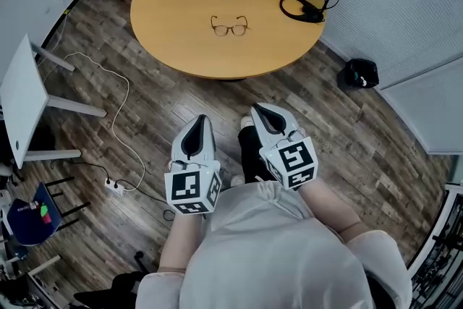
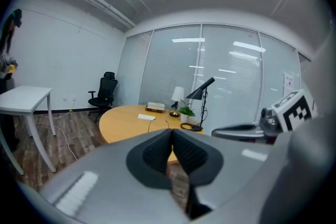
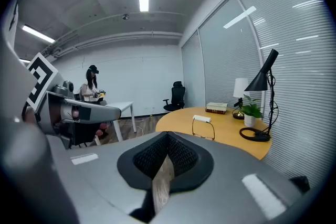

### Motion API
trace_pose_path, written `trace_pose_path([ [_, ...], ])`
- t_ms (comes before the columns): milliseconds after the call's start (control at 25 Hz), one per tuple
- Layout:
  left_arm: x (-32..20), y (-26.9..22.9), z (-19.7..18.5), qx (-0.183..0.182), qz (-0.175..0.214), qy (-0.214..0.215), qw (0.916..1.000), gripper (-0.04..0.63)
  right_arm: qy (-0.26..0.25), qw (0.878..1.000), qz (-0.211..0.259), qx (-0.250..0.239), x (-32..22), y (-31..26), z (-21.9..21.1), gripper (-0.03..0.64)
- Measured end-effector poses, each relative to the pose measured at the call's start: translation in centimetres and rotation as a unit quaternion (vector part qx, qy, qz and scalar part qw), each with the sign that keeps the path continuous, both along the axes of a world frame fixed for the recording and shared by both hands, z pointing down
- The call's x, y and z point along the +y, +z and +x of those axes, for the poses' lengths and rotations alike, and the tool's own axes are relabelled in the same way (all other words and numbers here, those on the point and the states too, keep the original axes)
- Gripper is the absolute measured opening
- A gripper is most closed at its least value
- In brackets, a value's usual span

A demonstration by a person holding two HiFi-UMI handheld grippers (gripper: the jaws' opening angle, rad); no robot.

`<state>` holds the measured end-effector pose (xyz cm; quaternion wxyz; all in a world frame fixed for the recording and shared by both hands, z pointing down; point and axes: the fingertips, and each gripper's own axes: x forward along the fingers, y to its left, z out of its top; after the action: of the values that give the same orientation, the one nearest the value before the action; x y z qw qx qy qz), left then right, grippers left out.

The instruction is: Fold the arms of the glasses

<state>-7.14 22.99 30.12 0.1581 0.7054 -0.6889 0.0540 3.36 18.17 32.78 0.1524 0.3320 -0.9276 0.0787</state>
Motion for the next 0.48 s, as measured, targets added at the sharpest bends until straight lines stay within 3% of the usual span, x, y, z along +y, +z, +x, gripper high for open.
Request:
trace_pose_path([
  [200,-9.2,0.6,-1.9,-0.019,-0.012,-0.007,0.9997,0.006,-0.012,1.0,-0.021,0.0,-9.8,1.5,-1.7,0.0],
  [480,-22.0,1.3,-5.2,-0.016,-0.018,-0.032,0.9992,0.006,-0.03,0.999,-0.036,0.013,-22.9,2.2,-4.1,0.0],
])
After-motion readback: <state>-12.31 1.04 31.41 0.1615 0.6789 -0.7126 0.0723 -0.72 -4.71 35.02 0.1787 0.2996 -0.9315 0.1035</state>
